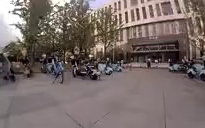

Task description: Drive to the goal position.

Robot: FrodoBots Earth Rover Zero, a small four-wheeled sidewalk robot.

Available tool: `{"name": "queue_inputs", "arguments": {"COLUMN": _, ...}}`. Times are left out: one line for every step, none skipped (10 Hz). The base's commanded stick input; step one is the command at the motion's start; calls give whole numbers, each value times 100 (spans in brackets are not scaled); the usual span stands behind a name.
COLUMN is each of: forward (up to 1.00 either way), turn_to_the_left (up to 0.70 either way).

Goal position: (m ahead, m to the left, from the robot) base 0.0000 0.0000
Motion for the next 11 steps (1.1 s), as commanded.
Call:
{"name": "queue_inputs", "arguments": {"forward": 0, "turn_to_the_left": 45}}
{"name": "queue_inputs", "arguments": {"forward": 0, "turn_to_the_left": 45}}
{"name": "queue_inputs", "arguments": {"forward": 0, "turn_to_the_left": 45}}
{"name": "queue_inputs", "arguments": {"forward": 0, "turn_to_the_left": 45}}
{"name": "queue_inputs", "arguments": {"forward": 0, "turn_to_the_left": 45}}
{"name": "queue_inputs", "arguments": {"forward": 0, "turn_to_the_left": 45}}
{"name": "queue_inputs", "arguments": {"forward": 0, "turn_to_the_left": 45}}
{"name": "queue_inputs", "arguments": {"forward": 0, "turn_to_the_left": 45}}
{"name": "queue_inputs", "arguments": {"forward": 0, "turn_to_the_left": 45}}
{"name": "queue_inputs", "arguments": {"forward": 0, "turn_to_the_left": 45}}
{"name": "queue_inputs", "arguments": {"forward": 0, "turn_to_the_left": 45}}
